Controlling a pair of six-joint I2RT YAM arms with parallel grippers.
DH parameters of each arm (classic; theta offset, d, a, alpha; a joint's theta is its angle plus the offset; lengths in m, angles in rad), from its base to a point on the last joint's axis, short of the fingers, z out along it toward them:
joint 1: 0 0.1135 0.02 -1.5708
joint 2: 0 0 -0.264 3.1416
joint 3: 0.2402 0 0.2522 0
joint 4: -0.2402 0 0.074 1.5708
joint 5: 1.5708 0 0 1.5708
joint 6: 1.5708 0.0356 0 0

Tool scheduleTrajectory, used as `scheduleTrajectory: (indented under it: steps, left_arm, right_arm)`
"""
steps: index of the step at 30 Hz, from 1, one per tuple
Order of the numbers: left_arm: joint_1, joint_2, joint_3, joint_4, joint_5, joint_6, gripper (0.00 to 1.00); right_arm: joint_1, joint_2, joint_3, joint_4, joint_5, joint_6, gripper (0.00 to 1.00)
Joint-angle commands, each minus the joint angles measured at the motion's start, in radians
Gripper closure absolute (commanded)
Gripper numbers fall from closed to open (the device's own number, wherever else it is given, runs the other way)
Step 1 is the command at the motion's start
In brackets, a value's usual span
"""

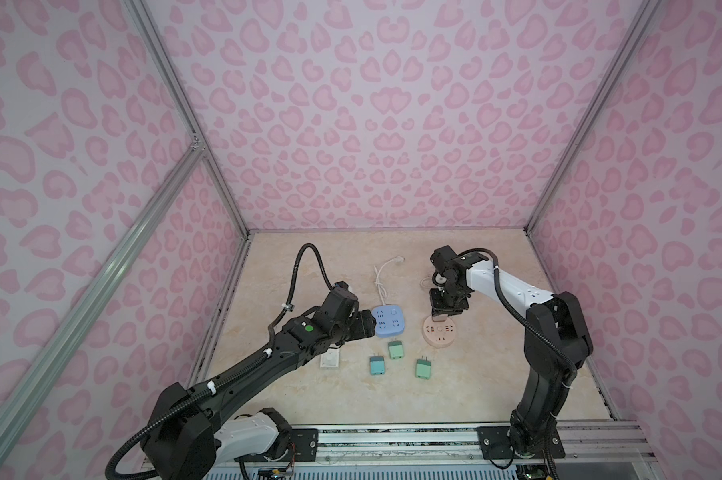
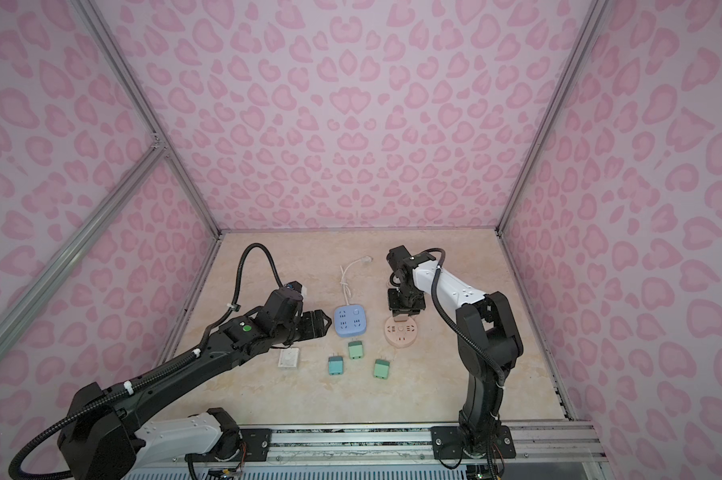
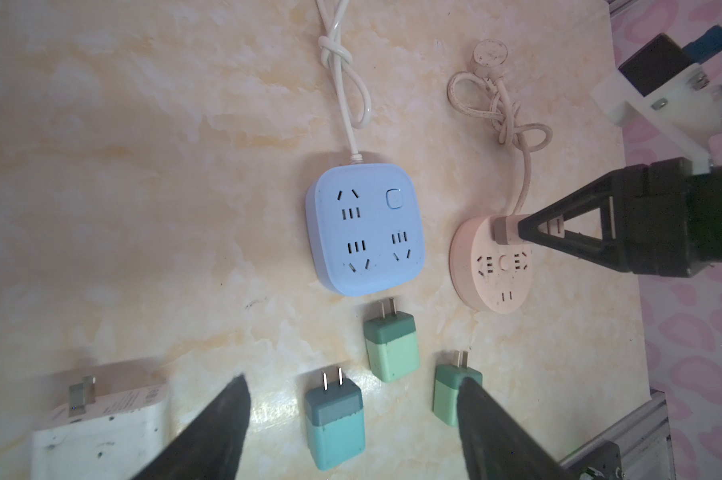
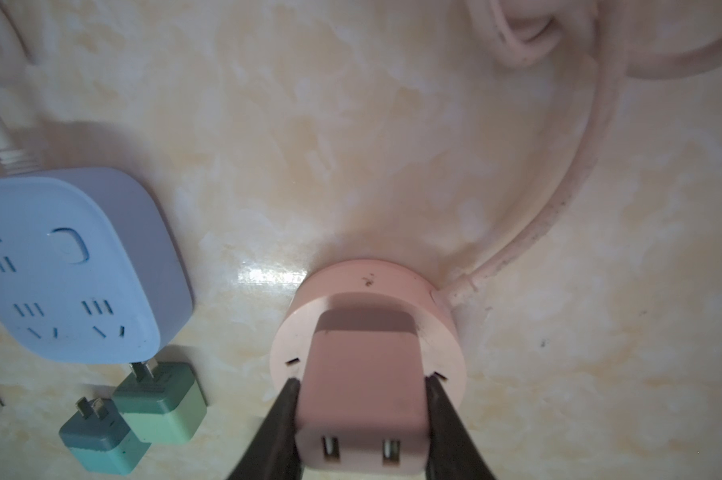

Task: Insert the plug
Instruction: 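Lower the pink adapter into the round strip socket and open the right gripper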

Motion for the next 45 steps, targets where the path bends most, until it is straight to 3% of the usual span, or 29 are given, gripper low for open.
scheduleTrajectory:
  steps: [1,15,24,28,35,39,45]
  left_arm:
    - [0.000,0.007,-0.003,0.035,-0.006,0.008,0.20]
    - [0.000,0.024,-0.002,0.044,-0.002,0.013,0.20]
    - [-0.002,0.015,-0.008,0.033,-0.024,0.009,0.18]
    - [-0.001,0.007,-0.009,0.026,-0.042,0.005,0.17]
    - [-0.001,-0.027,-0.014,0.017,-0.061,0.008,0.16]
    - [-0.001,-0.036,-0.009,0.005,-0.068,0.013,0.16]
    - [-0.001,-0.035,-0.021,0.001,-0.118,-0.009,0.13]
  right_arm:
    - [0.002,0.014,-0.017,-0.010,-0.006,-0.003,1.00]
    - [0.030,0.131,-0.008,-0.040,0.004,-0.023,1.00]
    - [0.031,0.109,-0.032,-0.020,0.006,-0.021,1.00]
    - [0.033,0.073,-0.044,0.001,0.015,-0.005,0.82]
    - [0.058,0.013,-0.035,0.022,0.029,0.013,0.41]
    - [0.064,-0.008,-0.038,0.022,0.034,0.019,0.31]
    - [0.060,-0.091,-0.080,0.015,0.074,0.037,0.30]
